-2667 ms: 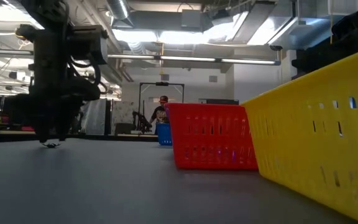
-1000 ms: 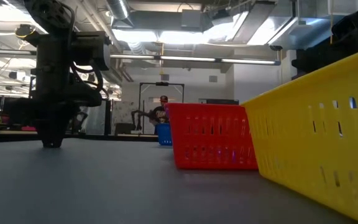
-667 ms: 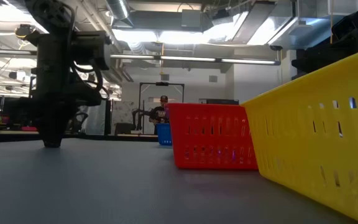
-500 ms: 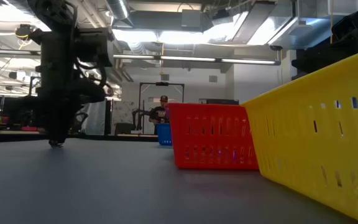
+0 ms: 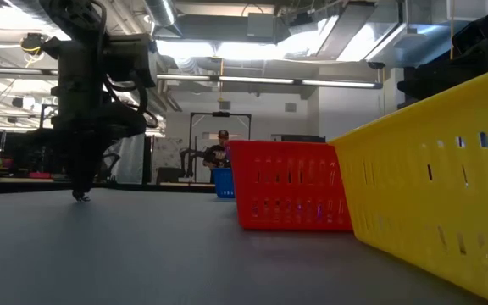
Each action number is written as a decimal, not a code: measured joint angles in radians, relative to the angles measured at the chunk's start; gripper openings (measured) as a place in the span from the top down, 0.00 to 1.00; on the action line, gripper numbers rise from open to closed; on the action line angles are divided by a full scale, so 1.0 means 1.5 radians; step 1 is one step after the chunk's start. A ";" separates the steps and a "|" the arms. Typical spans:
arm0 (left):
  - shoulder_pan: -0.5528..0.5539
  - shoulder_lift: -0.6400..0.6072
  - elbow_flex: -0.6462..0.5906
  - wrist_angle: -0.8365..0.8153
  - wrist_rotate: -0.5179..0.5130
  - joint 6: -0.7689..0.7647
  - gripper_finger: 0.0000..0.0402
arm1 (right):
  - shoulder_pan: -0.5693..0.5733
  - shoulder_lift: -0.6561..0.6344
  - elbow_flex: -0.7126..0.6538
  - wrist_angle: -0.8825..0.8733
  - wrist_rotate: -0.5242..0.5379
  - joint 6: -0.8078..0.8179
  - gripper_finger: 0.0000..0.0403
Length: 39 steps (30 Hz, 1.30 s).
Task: Sort Halloween decoration
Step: Put the black spider toy into the black bin
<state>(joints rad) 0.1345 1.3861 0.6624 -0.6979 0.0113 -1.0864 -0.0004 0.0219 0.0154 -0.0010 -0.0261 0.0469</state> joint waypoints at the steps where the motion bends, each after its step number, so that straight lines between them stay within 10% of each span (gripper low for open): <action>1: 0.000 0.000 0.000 0.000 0.000 0.000 1.00 | 0.000 0.000 0.000 0.000 0.000 0.000 0.51; 22: 0.000 -0.001 0.001 0.108 0.081 0.047 1.00 | 0.000 0.000 0.000 0.000 0.000 0.000 0.51; 39: 0.087 -0.001 0.001 0.613 0.072 0.051 1.00 | 0.000 0.000 0.000 0.000 0.000 0.000 0.51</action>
<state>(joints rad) 0.2645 1.3853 0.6632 0.2211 0.1200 -1.0101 -0.0002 0.0219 0.0154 -0.0013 -0.0261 0.0471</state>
